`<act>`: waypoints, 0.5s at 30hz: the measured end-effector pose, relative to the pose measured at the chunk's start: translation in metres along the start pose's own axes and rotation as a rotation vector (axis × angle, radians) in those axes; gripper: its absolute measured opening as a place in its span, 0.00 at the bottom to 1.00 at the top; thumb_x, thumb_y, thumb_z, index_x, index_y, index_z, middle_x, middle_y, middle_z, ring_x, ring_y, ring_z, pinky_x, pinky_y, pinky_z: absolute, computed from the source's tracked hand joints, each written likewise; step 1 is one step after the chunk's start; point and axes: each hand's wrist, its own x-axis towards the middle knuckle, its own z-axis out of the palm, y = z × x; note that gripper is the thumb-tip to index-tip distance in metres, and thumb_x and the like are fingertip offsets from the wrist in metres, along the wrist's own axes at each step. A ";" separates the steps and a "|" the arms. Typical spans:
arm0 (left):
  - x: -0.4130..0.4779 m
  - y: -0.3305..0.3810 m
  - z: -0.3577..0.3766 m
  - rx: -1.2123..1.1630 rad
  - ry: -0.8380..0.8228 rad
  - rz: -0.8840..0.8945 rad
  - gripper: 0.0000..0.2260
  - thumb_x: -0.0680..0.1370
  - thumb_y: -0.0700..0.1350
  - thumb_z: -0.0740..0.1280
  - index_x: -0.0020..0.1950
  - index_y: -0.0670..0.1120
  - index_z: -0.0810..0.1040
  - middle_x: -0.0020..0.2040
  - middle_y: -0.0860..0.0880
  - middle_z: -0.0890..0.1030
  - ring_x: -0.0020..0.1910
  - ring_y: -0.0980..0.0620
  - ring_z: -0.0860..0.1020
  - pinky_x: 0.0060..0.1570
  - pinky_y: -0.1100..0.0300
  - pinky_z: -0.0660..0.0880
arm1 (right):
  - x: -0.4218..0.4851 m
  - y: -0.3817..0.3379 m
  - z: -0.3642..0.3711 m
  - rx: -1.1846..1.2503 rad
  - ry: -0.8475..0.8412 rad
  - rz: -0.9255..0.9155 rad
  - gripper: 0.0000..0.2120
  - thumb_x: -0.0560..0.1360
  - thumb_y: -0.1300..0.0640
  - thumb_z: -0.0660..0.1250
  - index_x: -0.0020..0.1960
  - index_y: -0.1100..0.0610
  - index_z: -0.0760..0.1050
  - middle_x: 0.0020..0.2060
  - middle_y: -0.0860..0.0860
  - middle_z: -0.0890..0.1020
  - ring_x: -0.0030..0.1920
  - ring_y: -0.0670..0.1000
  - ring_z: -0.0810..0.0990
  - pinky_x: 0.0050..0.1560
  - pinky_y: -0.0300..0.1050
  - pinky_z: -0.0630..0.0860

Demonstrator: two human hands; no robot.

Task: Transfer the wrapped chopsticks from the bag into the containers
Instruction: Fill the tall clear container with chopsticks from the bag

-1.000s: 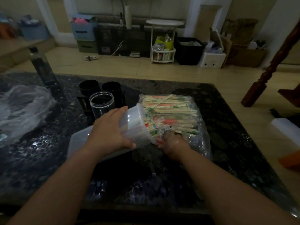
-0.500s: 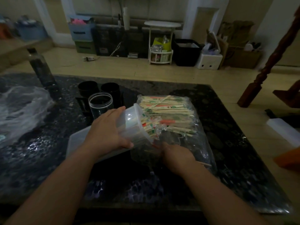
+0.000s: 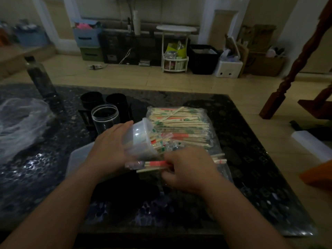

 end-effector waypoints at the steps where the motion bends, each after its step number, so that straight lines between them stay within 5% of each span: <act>1: 0.000 0.000 0.000 -0.011 0.002 0.005 0.59 0.48 0.72 0.64 0.78 0.51 0.58 0.75 0.49 0.64 0.74 0.48 0.62 0.70 0.54 0.58 | 0.001 0.000 -0.003 0.003 0.076 -0.001 0.10 0.75 0.42 0.61 0.40 0.47 0.68 0.33 0.46 0.71 0.36 0.50 0.70 0.38 0.45 0.66; 6: 0.002 -0.005 0.003 0.002 0.026 0.031 0.58 0.47 0.67 0.67 0.76 0.49 0.63 0.73 0.49 0.68 0.70 0.48 0.66 0.68 0.56 0.61 | 0.009 0.013 0.009 -0.072 0.620 0.034 0.12 0.77 0.46 0.62 0.38 0.50 0.74 0.32 0.47 0.78 0.32 0.51 0.74 0.33 0.41 0.61; 9: 0.003 -0.007 0.005 -0.018 0.013 0.027 0.59 0.47 0.67 0.69 0.77 0.51 0.62 0.72 0.51 0.67 0.71 0.48 0.66 0.69 0.55 0.61 | 0.007 0.020 0.015 -0.056 0.716 -0.041 0.14 0.79 0.48 0.61 0.42 0.56 0.77 0.41 0.53 0.77 0.39 0.54 0.72 0.38 0.47 0.67; 15: -0.003 0.000 0.000 -0.034 0.002 0.024 0.60 0.46 0.68 0.66 0.78 0.52 0.59 0.74 0.51 0.65 0.71 0.49 0.64 0.67 0.58 0.59 | 0.008 0.023 0.018 0.249 0.862 0.093 0.09 0.77 0.52 0.66 0.46 0.57 0.80 0.43 0.50 0.73 0.38 0.48 0.71 0.32 0.40 0.67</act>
